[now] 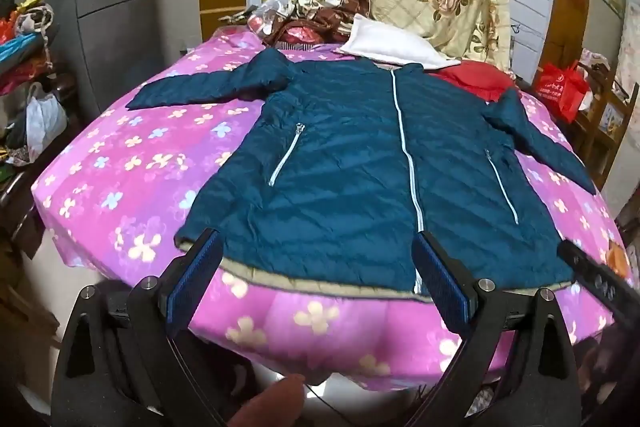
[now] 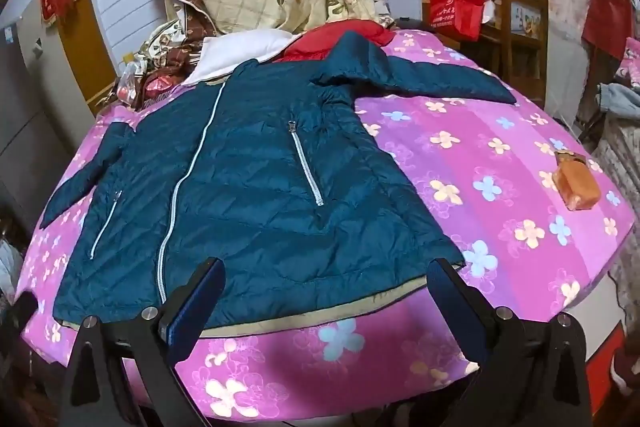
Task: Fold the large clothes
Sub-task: 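Move both grippers toward the hem of the teal jacket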
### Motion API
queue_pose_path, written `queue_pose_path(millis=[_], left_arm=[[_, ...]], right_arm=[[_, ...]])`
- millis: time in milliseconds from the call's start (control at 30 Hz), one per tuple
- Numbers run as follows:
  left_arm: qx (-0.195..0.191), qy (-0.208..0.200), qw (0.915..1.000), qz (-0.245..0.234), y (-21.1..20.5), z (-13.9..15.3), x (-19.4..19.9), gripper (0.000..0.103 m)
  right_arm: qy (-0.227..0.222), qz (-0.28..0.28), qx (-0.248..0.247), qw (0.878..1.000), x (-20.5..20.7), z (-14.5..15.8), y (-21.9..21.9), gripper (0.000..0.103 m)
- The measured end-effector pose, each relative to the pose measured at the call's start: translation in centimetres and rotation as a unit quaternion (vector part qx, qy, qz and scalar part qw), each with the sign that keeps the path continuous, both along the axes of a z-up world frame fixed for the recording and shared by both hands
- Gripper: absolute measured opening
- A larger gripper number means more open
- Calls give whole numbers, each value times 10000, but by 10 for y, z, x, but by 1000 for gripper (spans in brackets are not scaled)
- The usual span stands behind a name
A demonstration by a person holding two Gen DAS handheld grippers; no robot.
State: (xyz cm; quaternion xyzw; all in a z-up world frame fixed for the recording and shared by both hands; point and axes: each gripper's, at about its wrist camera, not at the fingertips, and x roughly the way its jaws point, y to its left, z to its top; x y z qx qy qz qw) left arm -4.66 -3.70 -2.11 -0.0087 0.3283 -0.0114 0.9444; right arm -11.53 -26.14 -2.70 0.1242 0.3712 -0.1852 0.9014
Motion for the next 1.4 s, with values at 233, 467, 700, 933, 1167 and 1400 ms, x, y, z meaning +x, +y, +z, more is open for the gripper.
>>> queue_pose_path(millis=[233, 467, 700, 933, 1167, 1400], left_arm=[[-33, -216, 9994, -276, -7, 17, -39, 96], [-120, -249, 9983, -510, -3, 24, -43, 96], [-238, -383, 9952, -870, -7, 33, -49, 96], [-285, -470, 9914, -1190, -13, 37, -53, 96], [-151, -580, 9903, -1256, -18, 43, -60, 96], [-198, -766, 9906, -1119, -5, 47, -65, 96]], right_arm=[[-97, -73, -285, 9995, -5, 9, 6, 100], [-149, -40, -454, 9988, -7, 15, 13, 100], [-387, -97, -674, 9969, -15, 25, 17, 100], [-854, -169, -927, 9919, -28, 55, 24, 100], [-1367, 53, -1153, 9839, -42, 110, 39, 100], [-2027, 177, -1137, 9725, -59, 158, 56, 100]])
